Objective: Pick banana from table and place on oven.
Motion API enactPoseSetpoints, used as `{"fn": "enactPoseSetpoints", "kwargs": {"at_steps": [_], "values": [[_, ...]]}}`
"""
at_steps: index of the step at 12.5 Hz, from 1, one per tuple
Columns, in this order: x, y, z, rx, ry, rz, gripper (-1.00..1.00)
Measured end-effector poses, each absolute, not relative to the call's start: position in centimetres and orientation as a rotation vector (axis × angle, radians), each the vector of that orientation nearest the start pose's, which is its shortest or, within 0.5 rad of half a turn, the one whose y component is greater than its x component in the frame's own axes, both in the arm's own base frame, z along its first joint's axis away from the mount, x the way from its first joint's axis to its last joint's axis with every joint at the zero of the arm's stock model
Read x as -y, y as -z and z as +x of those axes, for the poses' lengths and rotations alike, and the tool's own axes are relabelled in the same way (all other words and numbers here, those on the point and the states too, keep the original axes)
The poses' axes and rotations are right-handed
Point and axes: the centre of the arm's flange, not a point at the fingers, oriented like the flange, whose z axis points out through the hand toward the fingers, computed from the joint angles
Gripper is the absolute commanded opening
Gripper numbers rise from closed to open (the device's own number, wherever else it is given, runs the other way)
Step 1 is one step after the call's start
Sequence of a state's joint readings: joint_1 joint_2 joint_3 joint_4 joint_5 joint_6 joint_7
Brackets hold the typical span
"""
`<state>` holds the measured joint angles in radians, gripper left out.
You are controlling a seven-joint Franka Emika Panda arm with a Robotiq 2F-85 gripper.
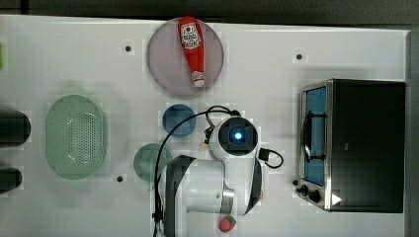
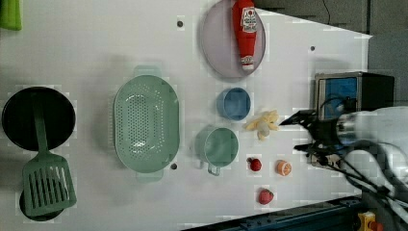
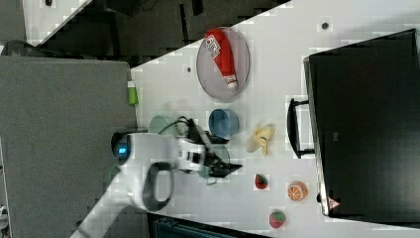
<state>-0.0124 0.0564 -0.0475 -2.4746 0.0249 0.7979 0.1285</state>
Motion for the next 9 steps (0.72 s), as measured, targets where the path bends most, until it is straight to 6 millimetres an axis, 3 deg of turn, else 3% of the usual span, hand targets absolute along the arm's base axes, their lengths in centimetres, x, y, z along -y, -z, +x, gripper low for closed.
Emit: {"fn": "enactPoseSetpoints", "kwargs": {"at_steps": [2,6,7,9], "values": [[2.4,-22.1,45.4,-1.501,-0.237,-2.825,1.0],[1.7,-18.6,47.1,-1.441,-0.1,-2.839,1.0],[1.6,-17.6,47.0,-1.442,-0.086,-2.833,0.92],[1.6,-15.3,46.5,-1.46,-0.111,-2.821,0.43]]}}
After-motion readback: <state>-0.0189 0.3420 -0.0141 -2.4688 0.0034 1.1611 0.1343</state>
